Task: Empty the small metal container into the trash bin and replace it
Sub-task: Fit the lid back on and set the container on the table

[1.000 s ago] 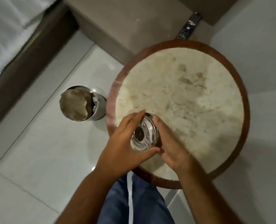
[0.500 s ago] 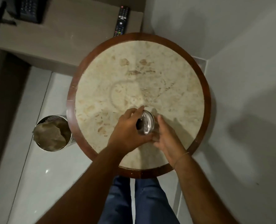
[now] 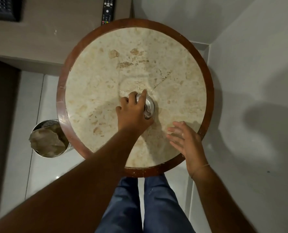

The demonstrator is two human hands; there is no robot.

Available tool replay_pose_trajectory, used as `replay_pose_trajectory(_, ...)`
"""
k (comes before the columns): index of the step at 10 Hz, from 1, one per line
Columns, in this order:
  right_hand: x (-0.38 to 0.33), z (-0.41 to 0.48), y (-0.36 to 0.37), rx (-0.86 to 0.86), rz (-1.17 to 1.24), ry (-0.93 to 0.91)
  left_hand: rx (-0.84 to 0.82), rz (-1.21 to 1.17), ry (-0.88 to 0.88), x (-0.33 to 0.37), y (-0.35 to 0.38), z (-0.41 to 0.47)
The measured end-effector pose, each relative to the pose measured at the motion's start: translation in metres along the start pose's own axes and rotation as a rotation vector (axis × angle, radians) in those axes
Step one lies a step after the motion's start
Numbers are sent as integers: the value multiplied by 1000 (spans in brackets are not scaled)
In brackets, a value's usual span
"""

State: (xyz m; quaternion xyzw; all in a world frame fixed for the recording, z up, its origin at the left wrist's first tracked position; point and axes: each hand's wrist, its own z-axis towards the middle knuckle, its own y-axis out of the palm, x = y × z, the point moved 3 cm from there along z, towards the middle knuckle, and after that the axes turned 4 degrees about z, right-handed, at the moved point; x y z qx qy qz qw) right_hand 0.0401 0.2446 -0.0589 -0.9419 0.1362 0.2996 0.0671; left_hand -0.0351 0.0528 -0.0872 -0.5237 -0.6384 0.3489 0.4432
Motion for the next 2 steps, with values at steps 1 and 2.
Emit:
replay_pose_trajectory(1, -12, -5, 7, -58, -201, -216, 4, 2, -24, -1, 2, 2)
replay_pose_trajectory(2, -27, -7, 21, -59, -450, -425, -41, -36, -84, 0, -7, -9)
